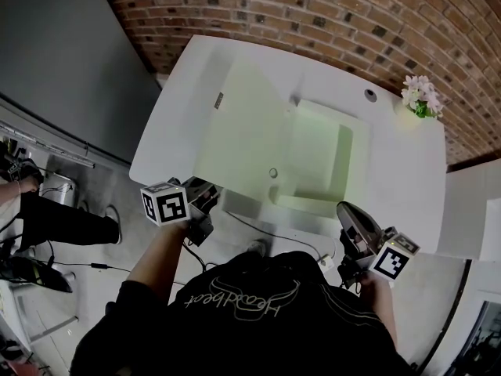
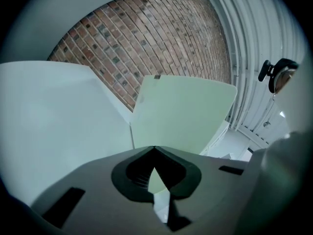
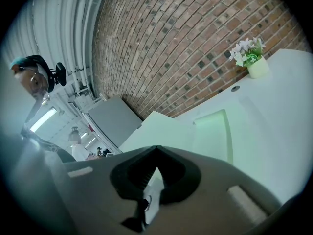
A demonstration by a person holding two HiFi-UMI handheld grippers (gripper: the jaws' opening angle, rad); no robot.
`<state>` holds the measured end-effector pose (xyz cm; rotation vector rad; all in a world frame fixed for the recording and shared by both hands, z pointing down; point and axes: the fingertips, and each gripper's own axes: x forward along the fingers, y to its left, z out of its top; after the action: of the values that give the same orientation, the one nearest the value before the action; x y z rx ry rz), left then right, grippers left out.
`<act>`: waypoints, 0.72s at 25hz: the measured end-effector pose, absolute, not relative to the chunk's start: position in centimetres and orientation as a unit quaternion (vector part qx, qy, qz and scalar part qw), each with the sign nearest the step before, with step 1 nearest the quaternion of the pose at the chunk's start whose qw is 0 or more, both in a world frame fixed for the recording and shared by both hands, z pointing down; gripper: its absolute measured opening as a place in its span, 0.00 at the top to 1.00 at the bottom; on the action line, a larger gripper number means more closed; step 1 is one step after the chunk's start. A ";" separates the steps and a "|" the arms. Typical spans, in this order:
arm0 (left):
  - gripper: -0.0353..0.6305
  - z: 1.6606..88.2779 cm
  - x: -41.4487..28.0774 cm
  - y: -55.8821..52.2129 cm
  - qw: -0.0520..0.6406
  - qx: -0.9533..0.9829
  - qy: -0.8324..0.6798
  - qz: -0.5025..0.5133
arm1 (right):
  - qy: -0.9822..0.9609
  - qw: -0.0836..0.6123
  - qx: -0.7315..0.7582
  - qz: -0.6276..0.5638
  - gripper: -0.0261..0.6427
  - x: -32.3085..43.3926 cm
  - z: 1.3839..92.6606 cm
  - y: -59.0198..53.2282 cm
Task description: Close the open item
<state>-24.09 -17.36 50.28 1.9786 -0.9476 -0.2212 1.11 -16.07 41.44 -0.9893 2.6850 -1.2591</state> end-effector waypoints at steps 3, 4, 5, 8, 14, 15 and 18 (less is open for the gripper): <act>0.94 49.7 -23.8 -17.5 0.452 0.801 -0.381 -0.096 | 0.857 0.012 -0.318 -0.405 0.96 1.5 41.6 -15.9; 0.94 49.5 -23.6 -17.5 0.450 0.802 -0.381 -0.098 | 0.857 0.014 -0.318 -0.406 0.96 1.7 41.7 -15.8; 0.94 49.3 -23.5 -17.5 0.448 0.803 -0.380 -0.098 | 0.856 0.015 -0.318 -0.406 0.96 1.8 41.7 -15.8; 0.94 48.7 -22.9 -17.7 0.442 0.808 -0.378 -0.097 | 0.856 0.015 -0.321 -0.405 0.96 2.5 41.9 -15.9; 0.94 48.0 -21.7 -18.3 0.443 0.809 -0.377 -0.089 | 0.851 0.023 -0.330 -0.407 0.96 3.7 41.4 -16.8; 0.94 47.9 -21.6 -18.5 0.441 0.810 -0.378 -0.086 | 0.851 0.023 -0.331 -0.406 0.96 4.0 41.4 -17.0; 0.94 47.7 -21.2 -18.8 0.436 0.812 -0.380 -0.076 | 0.849 0.026 -0.336 -0.408 0.96 5.0 41.6 -17.6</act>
<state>-21.21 -18.78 47.74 2.0213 -0.9450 -0.1901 4.96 -17.56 41.62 -1.0391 2.6228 -1.2597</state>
